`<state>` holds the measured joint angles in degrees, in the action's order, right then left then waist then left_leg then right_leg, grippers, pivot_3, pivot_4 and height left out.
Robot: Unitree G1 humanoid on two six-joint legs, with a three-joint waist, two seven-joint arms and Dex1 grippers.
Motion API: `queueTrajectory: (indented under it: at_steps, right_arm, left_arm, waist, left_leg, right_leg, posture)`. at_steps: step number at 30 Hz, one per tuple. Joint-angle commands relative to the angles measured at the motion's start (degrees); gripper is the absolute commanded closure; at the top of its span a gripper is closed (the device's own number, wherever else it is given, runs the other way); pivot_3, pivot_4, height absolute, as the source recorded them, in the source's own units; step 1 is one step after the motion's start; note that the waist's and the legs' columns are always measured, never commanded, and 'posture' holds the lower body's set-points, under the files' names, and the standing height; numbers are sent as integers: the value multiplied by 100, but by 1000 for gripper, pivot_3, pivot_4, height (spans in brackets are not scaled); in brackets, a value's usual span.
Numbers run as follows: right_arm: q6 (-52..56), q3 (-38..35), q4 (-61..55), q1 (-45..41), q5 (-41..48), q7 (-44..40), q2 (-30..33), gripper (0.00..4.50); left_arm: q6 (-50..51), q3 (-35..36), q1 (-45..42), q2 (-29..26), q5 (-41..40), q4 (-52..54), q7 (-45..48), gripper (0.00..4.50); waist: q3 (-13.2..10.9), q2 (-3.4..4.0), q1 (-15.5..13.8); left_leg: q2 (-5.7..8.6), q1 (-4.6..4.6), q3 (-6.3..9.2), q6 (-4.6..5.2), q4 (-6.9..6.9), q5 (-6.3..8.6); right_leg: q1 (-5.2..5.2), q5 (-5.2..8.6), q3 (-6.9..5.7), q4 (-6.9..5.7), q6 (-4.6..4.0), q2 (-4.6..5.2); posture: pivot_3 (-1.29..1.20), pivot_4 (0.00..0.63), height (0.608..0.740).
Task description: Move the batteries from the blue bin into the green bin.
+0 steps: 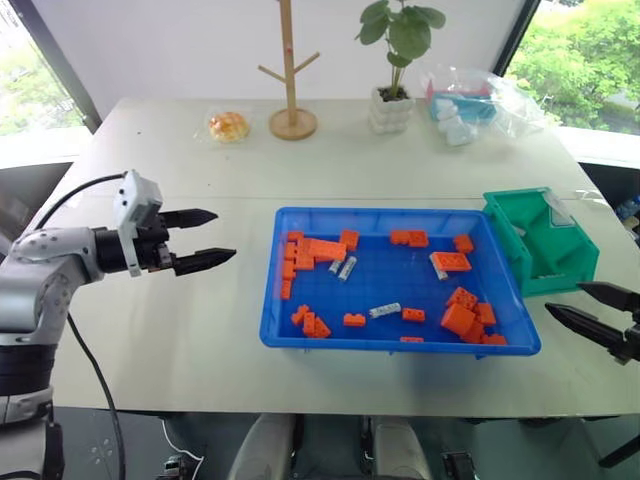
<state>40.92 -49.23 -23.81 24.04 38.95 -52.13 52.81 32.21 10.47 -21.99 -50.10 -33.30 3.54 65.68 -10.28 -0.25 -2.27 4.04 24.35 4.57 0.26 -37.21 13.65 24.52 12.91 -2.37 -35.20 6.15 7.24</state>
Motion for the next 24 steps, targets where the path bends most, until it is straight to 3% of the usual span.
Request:
queueTrajectory:
  at_steps: [1,18,24]
  right_arm:
    - [11,-103,-129,-27,-10,-43,52,1017]
    - [-155,-8,-40,-57,-231,-83,95,1017]
    - [39,250,204,-836,-99,-140,523,1017]
  left_arm:
    - [-49,213,11,-44,-115,157,10,0]
    - [-65,11,-134,8,-60,134,-8,0]
    - [157,104,27,99,-347,565,-46,0]
  waist:
    - [0,0,-1]
    - [0,0,2]
    - [-1,2,17]
  left_leg:
    - [0,0,0,0,0,0]
    - [0,-2,-1,1,-7,-1]
    - [0,-6,-9,1,-17,-1]
  right_leg:
    - [0,0,0,0,0,0]
    - [-1,-1,0,-7,0,-3]
    - [-3,-3,3,-16,-2,-2]
  posture:
    - [0,150,693]
    - [0,150,693]
    - [0,150,693]
